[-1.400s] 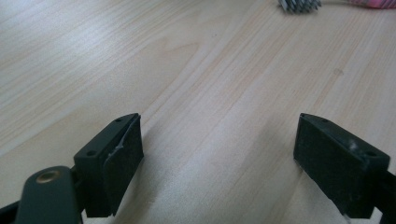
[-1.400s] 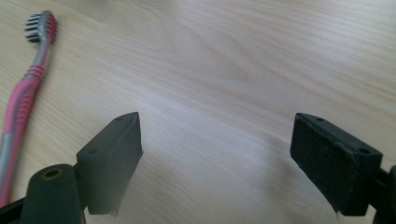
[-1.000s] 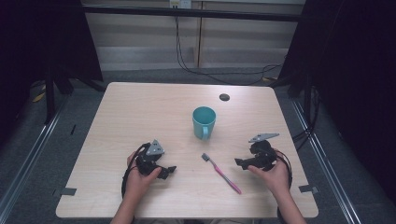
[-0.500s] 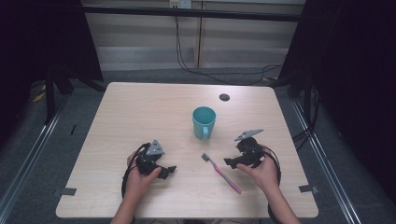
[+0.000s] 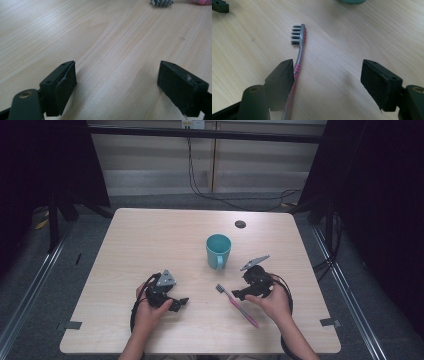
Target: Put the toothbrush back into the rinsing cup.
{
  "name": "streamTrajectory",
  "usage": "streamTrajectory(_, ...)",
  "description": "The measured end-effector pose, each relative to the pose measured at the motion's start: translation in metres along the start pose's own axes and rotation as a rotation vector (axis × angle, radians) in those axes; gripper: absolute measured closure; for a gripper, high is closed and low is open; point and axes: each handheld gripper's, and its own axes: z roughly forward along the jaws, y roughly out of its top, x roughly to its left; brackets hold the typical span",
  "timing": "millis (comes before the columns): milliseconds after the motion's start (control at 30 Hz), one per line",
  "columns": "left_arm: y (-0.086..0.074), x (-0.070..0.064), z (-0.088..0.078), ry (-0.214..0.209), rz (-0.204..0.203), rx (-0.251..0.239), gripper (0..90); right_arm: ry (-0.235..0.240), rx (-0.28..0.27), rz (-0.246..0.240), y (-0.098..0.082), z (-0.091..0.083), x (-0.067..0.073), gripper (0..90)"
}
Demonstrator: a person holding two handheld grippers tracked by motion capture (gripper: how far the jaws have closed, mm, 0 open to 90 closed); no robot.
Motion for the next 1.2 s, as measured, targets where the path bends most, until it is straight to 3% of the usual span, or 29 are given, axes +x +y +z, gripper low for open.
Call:
streamTrajectory(233,0.000,0.000,0.000,0.002,0.002,0.000,15.4,0.014,0.016,-0.018,0.007,0.006,0.003,33.7)
streamTrajectory(300,0.000,0.000,0.000,0.003,-0.001,-0.002,15.4,0.020,0.026,-0.021,0.010,0.008,0.005,39.3)
streamTrajectory(900,0.000,0.000,0.000,0.005,-0.008,-0.005,15.5,0.080,0.112,-0.004,0.014,0.018,0.017,49.9)
streamTrajectory(1200,0.000,0.000,0.000,0.005,-0.008,-0.006,15.5,0.084,0.173,-0.041,0.014,0.025,0.023,56.2)
